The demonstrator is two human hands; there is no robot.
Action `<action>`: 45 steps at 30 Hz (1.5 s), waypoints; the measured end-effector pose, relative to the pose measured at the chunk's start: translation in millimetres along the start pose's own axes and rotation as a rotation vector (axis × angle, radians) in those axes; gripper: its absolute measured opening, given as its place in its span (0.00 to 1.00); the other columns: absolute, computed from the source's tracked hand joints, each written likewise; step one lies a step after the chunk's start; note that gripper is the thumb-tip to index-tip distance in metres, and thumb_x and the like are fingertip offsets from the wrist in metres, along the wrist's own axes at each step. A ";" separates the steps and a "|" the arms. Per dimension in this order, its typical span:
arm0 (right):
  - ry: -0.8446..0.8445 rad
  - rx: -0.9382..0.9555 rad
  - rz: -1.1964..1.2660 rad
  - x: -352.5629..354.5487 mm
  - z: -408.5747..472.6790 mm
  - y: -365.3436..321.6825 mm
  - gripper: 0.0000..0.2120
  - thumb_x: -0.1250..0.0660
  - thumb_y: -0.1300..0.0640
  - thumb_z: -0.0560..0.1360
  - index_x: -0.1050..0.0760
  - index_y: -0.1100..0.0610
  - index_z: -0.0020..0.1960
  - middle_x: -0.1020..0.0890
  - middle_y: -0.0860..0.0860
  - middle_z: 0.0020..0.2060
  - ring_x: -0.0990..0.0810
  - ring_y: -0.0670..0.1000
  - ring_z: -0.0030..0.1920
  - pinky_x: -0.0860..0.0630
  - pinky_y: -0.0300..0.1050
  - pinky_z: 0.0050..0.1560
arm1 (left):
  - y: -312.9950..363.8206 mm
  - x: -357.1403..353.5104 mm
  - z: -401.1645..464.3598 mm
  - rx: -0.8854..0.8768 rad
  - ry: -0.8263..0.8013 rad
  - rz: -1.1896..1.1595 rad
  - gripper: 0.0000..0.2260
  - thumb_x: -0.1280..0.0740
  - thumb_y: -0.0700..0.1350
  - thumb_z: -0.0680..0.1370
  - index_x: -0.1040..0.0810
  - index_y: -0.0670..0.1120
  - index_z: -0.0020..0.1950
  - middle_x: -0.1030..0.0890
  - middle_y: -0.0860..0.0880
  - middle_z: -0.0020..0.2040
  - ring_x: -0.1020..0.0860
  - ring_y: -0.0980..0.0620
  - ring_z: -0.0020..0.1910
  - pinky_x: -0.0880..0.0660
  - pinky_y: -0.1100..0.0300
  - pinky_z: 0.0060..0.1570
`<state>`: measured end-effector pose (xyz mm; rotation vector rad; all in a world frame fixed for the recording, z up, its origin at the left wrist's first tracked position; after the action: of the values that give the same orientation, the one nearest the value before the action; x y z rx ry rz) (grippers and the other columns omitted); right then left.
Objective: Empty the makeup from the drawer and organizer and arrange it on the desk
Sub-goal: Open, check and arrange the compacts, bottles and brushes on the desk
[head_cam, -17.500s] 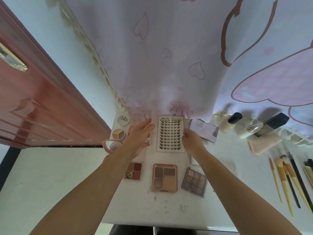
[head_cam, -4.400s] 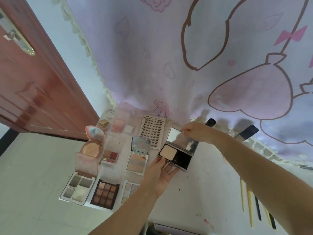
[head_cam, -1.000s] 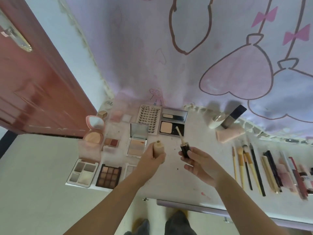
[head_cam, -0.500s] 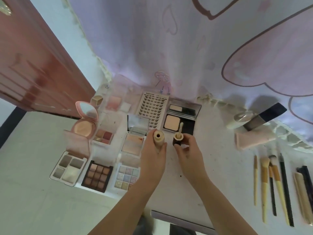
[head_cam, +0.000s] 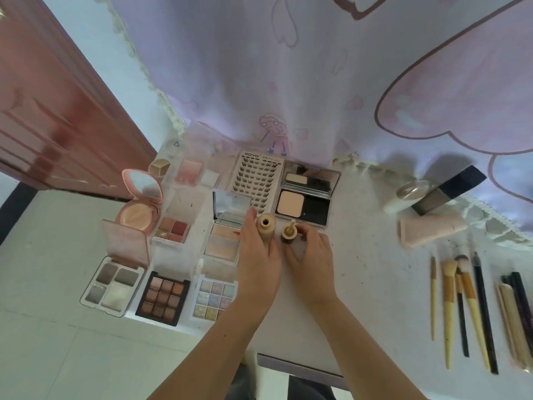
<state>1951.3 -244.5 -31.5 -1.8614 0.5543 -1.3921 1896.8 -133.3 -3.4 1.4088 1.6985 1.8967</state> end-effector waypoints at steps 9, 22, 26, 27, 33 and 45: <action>0.229 0.185 -0.150 139.9 1.3 -9.0 0.10 0.36 0.59 0.77 0.26 0.55 0.59 0.24 0.46 0.55 0.29 0.45 0.57 0.32 0.40 0.60 | 71.0 -33.2 -86.8 -0.490 -0.094 -0.034 0.17 0.43 0.44 0.78 0.36 0.52 0.67 0.26 0.49 0.58 0.29 0.62 0.58 0.32 0.72 0.60; -0.345 0.155 -0.980 186.3 101.0 5.1 0.14 0.42 0.63 0.79 0.31 0.59 0.64 0.30 0.58 0.59 0.21 0.58 0.47 0.26 0.47 0.42 | 122.3 -196.9 27.8 -0.126 -0.465 0.040 0.12 0.36 0.45 0.78 0.28 0.46 0.61 0.21 0.49 0.51 0.24 0.50 0.50 0.31 0.63 0.45; -0.389 0.074 -0.549 198.1 90.8 0.0 0.14 0.41 0.48 0.79 0.29 0.57 0.58 0.23 0.55 0.50 0.22 0.54 0.43 0.26 0.47 0.45 | 125.5 -160.6 12.5 -0.203 -0.442 0.066 0.08 0.34 0.47 0.77 0.30 0.47 0.51 0.27 0.56 0.37 0.28 0.56 0.35 0.35 0.68 0.32; -0.407 0.020 -0.487 201.0 83.7 -3.3 0.17 0.43 0.44 0.79 0.30 0.56 0.57 0.22 0.55 0.47 0.22 0.52 0.40 0.26 0.46 0.42 | 127.3 -149.9 5.1 -0.219 -0.432 0.109 0.08 0.34 0.48 0.77 0.32 0.48 0.50 0.28 0.56 0.36 0.29 0.57 0.33 0.36 0.67 0.31; -0.535 -0.032 -0.483 176.8 29.4 -35.3 0.27 0.49 0.37 0.78 0.25 0.58 0.40 0.19 0.52 0.33 0.26 0.48 0.29 0.29 0.40 0.34 | 140.0 -78.6 -43.6 -0.554 -0.107 0.456 0.13 0.27 0.47 0.71 0.25 0.43 0.51 0.29 0.52 0.34 0.29 0.52 0.32 0.40 0.66 0.28; -0.827 0.203 -0.357 143.1 -51.6 -62.0 0.11 0.39 0.50 0.79 0.28 0.51 0.60 0.21 0.46 0.44 0.23 0.43 0.39 0.24 0.35 0.41 | 90.5 -7.8 -95.6 -0.298 -0.385 0.338 0.16 0.31 0.55 0.74 0.23 0.50 0.59 0.22 0.53 0.49 0.24 0.55 0.45 0.29 0.64 0.45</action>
<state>1943.1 -322.1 113.0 -2.1990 -0.3333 -0.7120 1865.4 -227.2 83.6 1.8678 1.0080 1.7837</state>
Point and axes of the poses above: each hand's wrist, its own z-axis towards the middle knuckle, its own x-axis out of the back of the hand, y = z × x, the point moved 7 cm from there along z, towards the middle knuckle
